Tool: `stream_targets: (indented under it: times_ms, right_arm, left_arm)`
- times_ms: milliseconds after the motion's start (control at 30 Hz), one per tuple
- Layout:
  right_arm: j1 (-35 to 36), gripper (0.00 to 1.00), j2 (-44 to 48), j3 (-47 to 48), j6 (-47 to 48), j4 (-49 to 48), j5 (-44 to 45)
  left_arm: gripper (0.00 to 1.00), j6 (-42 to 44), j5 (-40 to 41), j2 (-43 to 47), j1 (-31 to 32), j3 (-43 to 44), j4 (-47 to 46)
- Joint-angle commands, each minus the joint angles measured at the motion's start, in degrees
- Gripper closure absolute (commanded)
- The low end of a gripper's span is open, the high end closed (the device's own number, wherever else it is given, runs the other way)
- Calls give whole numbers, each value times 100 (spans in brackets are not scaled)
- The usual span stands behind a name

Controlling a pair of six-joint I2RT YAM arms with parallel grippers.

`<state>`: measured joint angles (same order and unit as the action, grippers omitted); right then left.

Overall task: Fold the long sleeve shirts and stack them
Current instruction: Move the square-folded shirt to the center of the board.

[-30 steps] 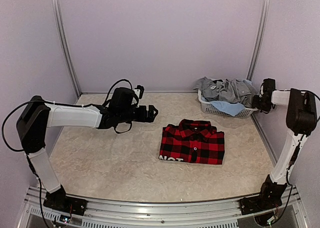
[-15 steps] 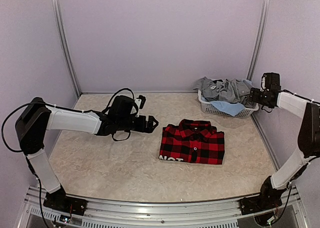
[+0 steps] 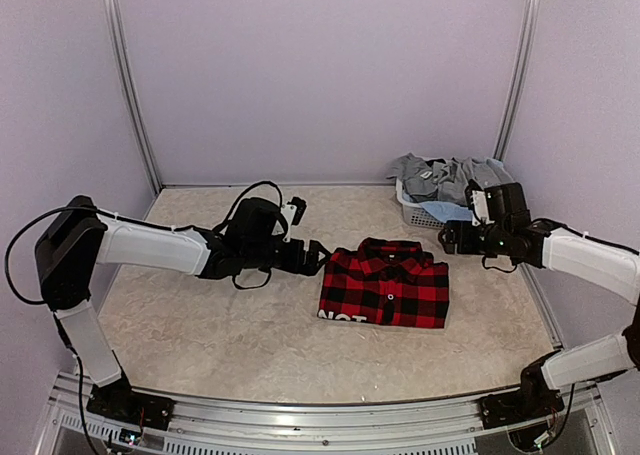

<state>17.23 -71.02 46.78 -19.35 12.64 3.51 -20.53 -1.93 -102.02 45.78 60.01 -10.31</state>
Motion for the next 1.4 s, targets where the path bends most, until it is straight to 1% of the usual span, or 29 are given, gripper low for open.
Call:
stream_targets:
  times_ms: [0, 33, 133, 400, 500, 667, 767, 967, 1133, 1267, 1367]
  right_arm:
    - [431, 11, 133, -684, -692, 68, -339]
    - [509, 11, 125, -828, -790, -38, -524]
    - [734, 10, -69, -1106, -1016, -358, -667]
    - [902, 12, -705, -1152, -1097, -709, -814]
    - [944, 12, -655, -1129, -1070, -598, -618]
    - [948, 11, -367, -1017, -1010, -285, -395]
    - [948, 11, -238, -923, -959, 5, -93]
    - [953, 11, 114, -695, -799, 421, 305]
    - [941, 11, 171, -621, -798, 500, 342]
    - [948, 11, 227, -562, -789, 614, 368]
    - [948, 11, 323, -544, -756, 715, 465]
  left_arm:
    - [2, -109, 375, 32, 113, -103, -147]
    - [2, -124, 411, 89, 122, -130, -147]
    - [1, -110, 537, 176, 170, -164, -130]
    - [1, -271, 577, 124, 186, -158, -67]
    - [1, -374, 538, 22, 162, -123, -17]
    - [1, -686, -6, -370, 116, 106, 28]
    - [1, -915, -191, -597, 115, 215, 13]
    - [1, -1323, -400, -993, 171, 322, 29]
    - [5, -1434, -614, -1350, 480, 723, 6]
    - [10, -1698, -728, -1808, 738, 1151, 47]
    - [13, -1838, -796, -2065, 1056, 1513, -91]
